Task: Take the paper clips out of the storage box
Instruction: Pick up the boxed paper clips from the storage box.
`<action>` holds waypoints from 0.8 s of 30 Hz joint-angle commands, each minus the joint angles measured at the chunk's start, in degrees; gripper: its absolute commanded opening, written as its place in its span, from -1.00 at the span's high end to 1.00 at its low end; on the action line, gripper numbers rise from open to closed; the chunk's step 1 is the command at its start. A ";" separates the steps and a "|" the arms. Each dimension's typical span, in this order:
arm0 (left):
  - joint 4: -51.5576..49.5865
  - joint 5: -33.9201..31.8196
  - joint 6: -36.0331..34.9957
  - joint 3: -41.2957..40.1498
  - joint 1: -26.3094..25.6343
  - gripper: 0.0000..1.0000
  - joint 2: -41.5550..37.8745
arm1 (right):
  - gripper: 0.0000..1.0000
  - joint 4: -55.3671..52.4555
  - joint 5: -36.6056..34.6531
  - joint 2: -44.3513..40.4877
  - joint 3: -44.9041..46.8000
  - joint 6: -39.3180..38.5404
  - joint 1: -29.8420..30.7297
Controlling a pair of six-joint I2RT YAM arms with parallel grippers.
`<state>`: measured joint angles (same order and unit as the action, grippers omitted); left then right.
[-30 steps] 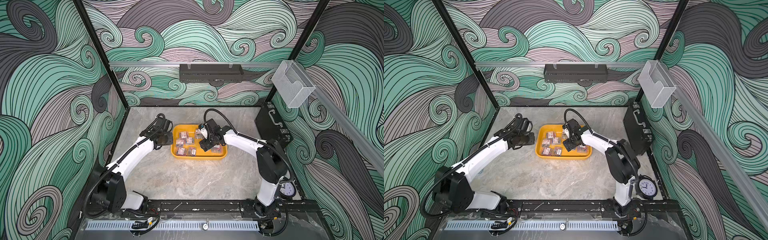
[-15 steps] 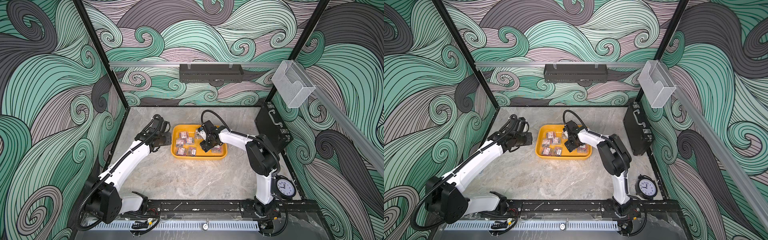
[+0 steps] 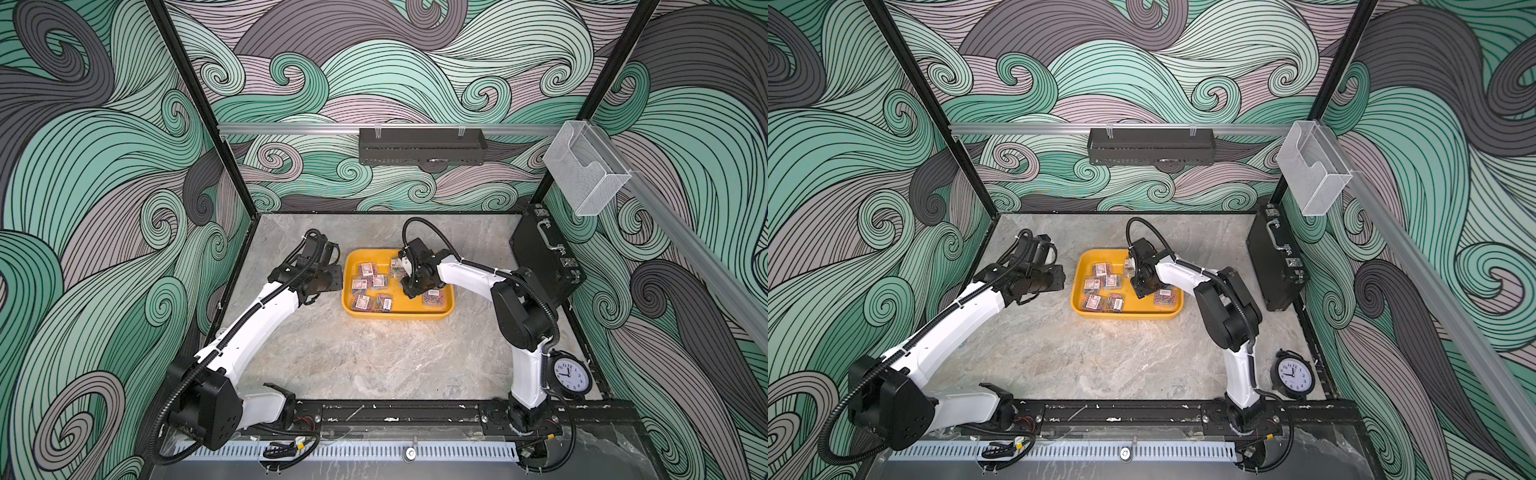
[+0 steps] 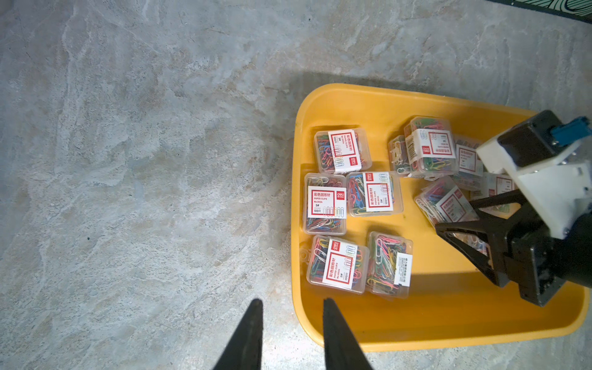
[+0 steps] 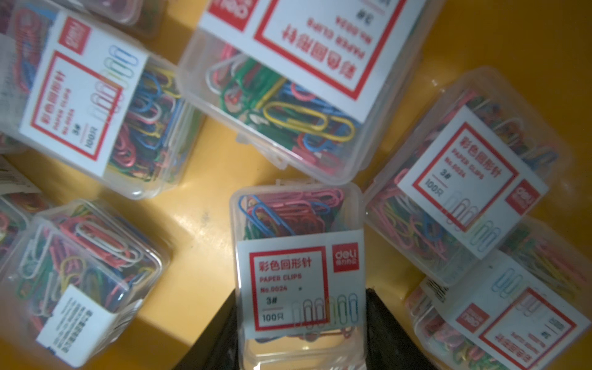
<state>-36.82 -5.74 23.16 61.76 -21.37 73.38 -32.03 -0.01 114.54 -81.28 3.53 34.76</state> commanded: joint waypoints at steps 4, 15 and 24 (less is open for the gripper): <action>-0.33 0.81 0.68 0.15 0.44 0.37 -1.91 | 0.03 -1.59 -0.25 -5.84 0.66 3.29 0.55; 1.76 1.35 1.46 -1.59 0.37 0.38 -3.48 | 0.05 -5.87 -5.35 -13.24 1.90 10.65 4.47; 2.17 0.70 1.49 -1.86 0.36 0.37 -3.72 | 0.07 -5.71 -11.99 -22.18 10.47 27.26 15.78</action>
<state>-34.65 -4.67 24.21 59.42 -21.39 70.32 -36.69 -8.19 94.72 -73.08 22.33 47.29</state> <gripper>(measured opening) 0.314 0.527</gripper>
